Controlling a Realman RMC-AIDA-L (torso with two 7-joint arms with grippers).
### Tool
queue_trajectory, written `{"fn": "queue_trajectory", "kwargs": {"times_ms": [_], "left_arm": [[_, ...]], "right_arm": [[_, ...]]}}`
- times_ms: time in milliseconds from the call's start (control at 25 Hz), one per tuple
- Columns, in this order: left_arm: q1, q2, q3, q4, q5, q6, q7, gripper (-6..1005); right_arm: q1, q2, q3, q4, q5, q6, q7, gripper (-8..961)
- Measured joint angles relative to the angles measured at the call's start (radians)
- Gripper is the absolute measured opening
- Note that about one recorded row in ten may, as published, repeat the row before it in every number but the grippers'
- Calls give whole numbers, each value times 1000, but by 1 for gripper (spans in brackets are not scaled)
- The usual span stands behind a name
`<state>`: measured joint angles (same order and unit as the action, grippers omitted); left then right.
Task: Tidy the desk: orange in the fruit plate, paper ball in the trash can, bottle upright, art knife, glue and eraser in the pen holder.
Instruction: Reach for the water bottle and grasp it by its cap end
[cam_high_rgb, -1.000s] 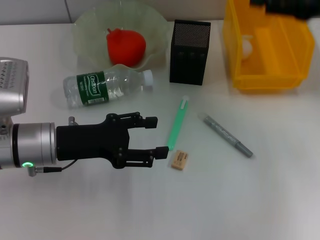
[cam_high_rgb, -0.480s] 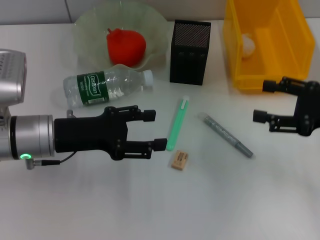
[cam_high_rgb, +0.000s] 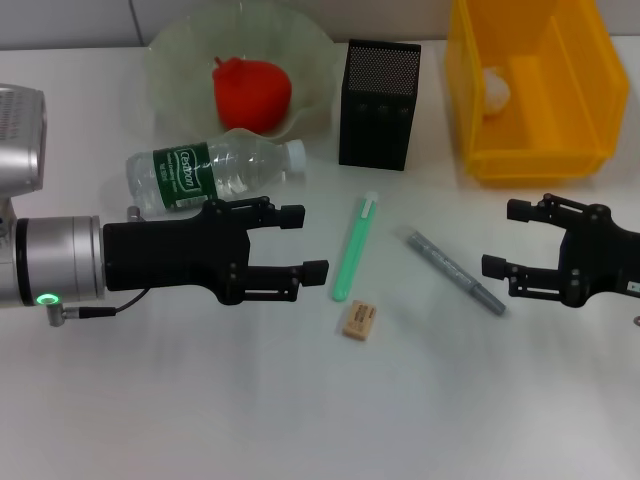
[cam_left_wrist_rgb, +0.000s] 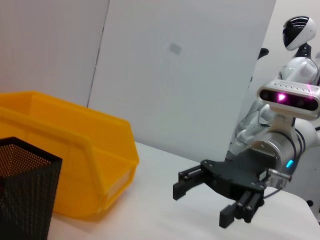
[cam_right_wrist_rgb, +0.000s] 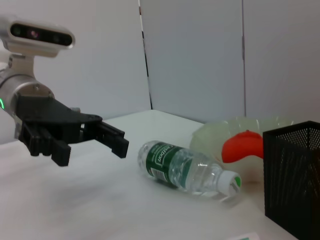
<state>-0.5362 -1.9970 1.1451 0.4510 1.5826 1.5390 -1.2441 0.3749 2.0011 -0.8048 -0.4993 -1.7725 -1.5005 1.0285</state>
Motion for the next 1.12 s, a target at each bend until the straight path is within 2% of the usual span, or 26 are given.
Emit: {"fn": "queue_trajectory", "kwargs": {"times_ms": [120, 200, 240, 280, 440, 480, 520, 640, 680, 720, 760, 800, 880, 1120], "left_arm": [[-1, -3, -17, 8, -6, -9, 1, 812], [-7, -13, -76, 33, -8, 3, -2, 812], [-7, -13, -76, 33, -8, 3, -2, 812], [-24, -24, -146, 73, -8, 17, -26, 812], [-46, -26, -173, 145, -4, 3, -84, 812], [-70, -9, -173, 259, 71, -64, -191, 813], [-70, -9, -173, 259, 71, -64, -191, 813], [-88, 9, -179, 345, 189, -103, -270, 813], [-99, 22, -180, 401, 274, -109, -322, 813], [-99, 22, -180, 401, 274, -109, -322, 813], [-105, 26, -180, 453, 354, -110, -360, 813], [-105, 26, -180, 453, 354, -110, -360, 813], [-107, 15, -181, 523, 480, -129, -395, 812], [-117, -4, -183, 560, 637, -164, -438, 812]], "right_arm": [[-2, 3, 0, 5, 0, 8, -6, 827], [-2, 3, 0, 7, 0, 10, -6, 827], [-2, 3, 0, 7, 0, 11, -7, 827], [-2, 3, 0, 8, 1, 11, -7, 826], [-5, 4, 0, 8, 1, 11, -7, 825], [-9, 4, 0, 8, 2, 11, -6, 825], [-9, 4, 0, 8, 2, 11, -6, 825], [-17, 4, 7, 8, 5, 11, -7, 824], [-19, 3, 11, 8, 6, 11, -5, 824], [-19, 3, 11, 8, 6, 11, -5, 824], [-19, 2, 16, 8, 6, 11, -2, 823], [-19, 2, 16, 8, 6, 11, -2, 823], [-20, 2, 37, 8, 3, 6, 1, 823], [-22, 1, 48, 8, 2, 4, 8, 821]]}}
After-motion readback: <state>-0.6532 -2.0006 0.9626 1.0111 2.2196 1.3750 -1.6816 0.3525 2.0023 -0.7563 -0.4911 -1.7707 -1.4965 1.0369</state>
